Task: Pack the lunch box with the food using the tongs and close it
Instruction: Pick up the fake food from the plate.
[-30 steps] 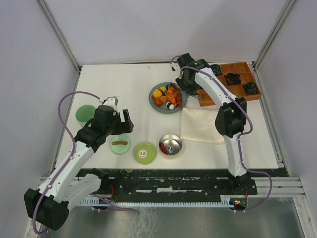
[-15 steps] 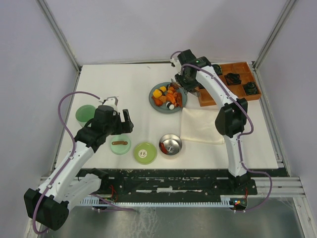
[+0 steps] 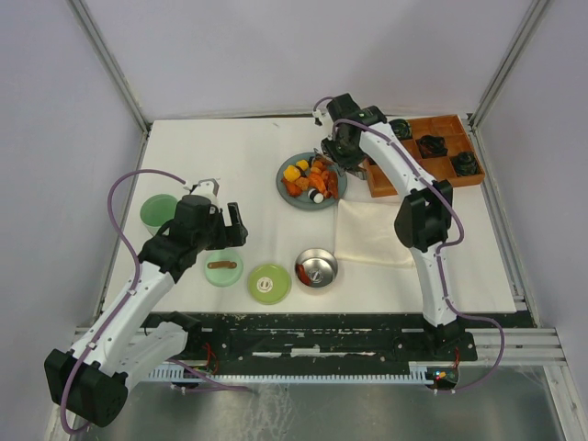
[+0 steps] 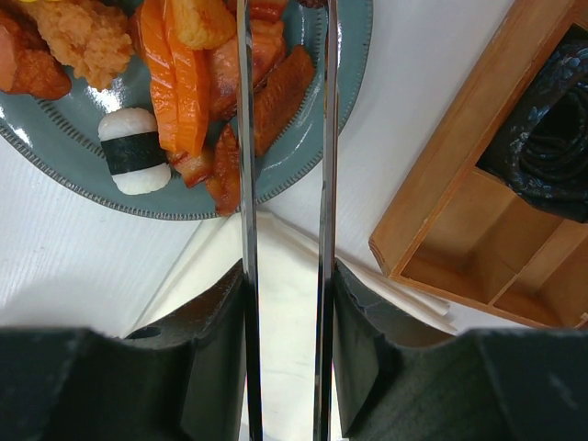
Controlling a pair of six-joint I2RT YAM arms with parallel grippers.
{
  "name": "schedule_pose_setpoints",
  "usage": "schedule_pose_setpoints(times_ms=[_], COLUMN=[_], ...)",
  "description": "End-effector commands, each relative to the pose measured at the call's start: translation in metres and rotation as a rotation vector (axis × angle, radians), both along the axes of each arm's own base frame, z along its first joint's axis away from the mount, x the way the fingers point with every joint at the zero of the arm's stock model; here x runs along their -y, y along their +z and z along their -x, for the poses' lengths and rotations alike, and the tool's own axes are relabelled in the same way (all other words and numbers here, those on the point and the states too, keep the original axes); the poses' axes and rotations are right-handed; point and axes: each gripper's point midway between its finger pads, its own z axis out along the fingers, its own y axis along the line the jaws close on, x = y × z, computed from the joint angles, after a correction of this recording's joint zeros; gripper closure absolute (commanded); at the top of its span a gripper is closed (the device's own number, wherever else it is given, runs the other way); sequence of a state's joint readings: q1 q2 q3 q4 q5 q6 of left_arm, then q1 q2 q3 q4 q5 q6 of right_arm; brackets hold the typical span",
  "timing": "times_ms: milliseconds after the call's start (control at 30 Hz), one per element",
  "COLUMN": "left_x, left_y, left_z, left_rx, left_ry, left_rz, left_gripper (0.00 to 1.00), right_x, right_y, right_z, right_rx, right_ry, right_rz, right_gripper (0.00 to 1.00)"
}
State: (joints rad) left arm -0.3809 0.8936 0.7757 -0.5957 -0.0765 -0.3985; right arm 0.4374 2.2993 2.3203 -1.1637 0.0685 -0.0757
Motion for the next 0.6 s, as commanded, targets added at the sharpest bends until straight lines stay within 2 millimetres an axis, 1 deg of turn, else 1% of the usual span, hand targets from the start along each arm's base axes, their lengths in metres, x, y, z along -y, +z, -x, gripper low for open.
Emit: schedule_pose_setpoints(times_ms=[0,167,400,567], left_x=[0.0,0.0,-0.002,0.0], left_y=[0.016,0.015,0.013,0.012], left_z=[-0.01,-0.01,-0.011,-0.011], left_rx=[0.066,0.062,0.055,0.047], left_ry=[-0.003,-0.002,0.001,-0.008], left_rz=[0.001,-0.001,-0.013,-0.01], left_gripper=[0.06,0.06,0.06,0.06], right_x=[-0.003,0.0,-0.006,-0.003], right_y=[0.01,0.006,0.001,-0.003], right_z=[-0.01,-0.011,-0.008,-0.01], right_rx=[0.042,0.038,0.002,-0.011], right_ry=[-0.006,-0.013,0.008,0.0], right_rz=[-0.02,-0.008,-0.038,-0.042], right_gripper=[0.56,0.56,0.55,0.55])
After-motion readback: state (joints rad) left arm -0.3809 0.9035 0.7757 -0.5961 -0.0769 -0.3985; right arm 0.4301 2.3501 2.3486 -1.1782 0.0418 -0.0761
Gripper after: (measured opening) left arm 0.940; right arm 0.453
